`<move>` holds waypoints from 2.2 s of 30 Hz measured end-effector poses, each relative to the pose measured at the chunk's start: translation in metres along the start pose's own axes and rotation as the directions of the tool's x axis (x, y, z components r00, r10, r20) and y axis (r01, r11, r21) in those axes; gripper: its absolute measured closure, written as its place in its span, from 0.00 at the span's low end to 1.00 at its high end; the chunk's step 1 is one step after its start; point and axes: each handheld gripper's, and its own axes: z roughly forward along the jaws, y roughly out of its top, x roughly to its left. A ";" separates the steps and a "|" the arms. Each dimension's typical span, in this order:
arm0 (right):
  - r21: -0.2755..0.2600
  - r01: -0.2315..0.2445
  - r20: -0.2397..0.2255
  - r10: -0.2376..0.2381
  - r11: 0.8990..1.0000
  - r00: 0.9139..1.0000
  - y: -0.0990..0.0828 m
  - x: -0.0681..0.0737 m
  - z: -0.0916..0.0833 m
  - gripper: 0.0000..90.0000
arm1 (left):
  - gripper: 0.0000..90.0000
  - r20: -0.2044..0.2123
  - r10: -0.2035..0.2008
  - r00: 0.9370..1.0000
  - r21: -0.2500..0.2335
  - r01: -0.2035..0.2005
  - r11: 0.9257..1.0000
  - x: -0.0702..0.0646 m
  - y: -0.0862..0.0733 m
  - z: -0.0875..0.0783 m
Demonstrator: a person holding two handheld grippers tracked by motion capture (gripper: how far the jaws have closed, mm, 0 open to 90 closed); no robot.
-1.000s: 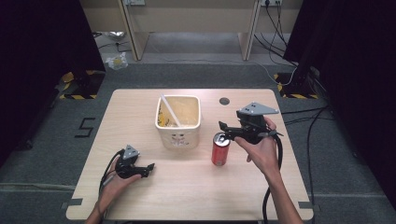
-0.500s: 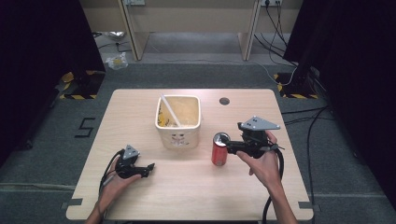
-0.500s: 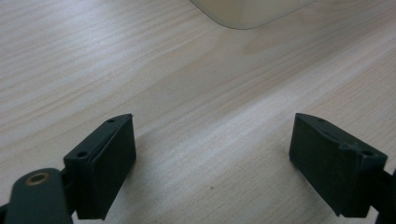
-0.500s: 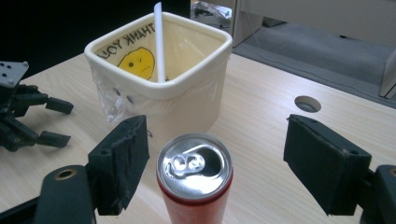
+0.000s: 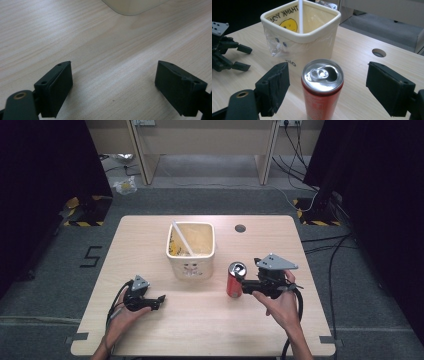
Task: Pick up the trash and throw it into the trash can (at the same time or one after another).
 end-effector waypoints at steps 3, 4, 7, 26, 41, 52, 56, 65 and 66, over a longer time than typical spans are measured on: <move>0.003 0.003 0.010 -0.003 1.000 1.000 -0.005 0.002 0.001 0.20 | 0.15 0.000 0.001 1.000 0.002 -0.001 1.000 0.000 0.000 0.000; 0.013 0.012 0.015 -0.013 1.000 1.000 -0.006 0.002 0.002 0.18 | 0.15 0.000 0.001 1.000 0.001 -0.001 1.000 0.000 0.000 0.000; 0.030 0.021 0.021 -0.022 0.999 1.000 -0.011 0.003 0.005 0.18 | 0.15 0.000 0.001 1.000 0.001 -0.001 1.000 0.000 0.000 0.000; 0.068 0.020 0.050 -0.023 0.997 0.998 -0.043 0.007 0.025 0.18 | 0.15 0.000 0.000 1.000 0.002 0.000 1.000 0.000 0.000 0.000; 0.065 -0.005 0.054 0.002 0.998 0.999 -0.061 0.009 0.045 0.19 | 0.15 0.000 0.000 1.000 0.002 0.000 1.000 0.000 0.000 0.000; 0.056 -0.036 0.051 0.033 0.998 0.998 -0.071 0.009 0.060 0.19 | 0.15 0.000 -0.001 1.000 0.000 0.001 1.000 0.000 0.000 0.000; 0.042 -0.037 0.057 0.035 0.998 0.998 -0.075 0.008 0.063 0.19 | 0.15 0.000 -0.001 1.000 0.002 0.001 1.000 0.000 0.000 0.000; 0.049 -0.045 0.058 0.042 0.998 0.997 -0.083 0.007 0.073 0.19 | 0.15 0.000 -0.001 1.000 0.000 0.001 1.000 0.000 0.000 0.000; 0.051 -0.042 0.058 0.039 0.998 0.998 -0.083 0.007 0.074 0.20 | 0.15 0.000 -0.001 1.000 0.000 0.001 1.000 0.000 0.000 0.000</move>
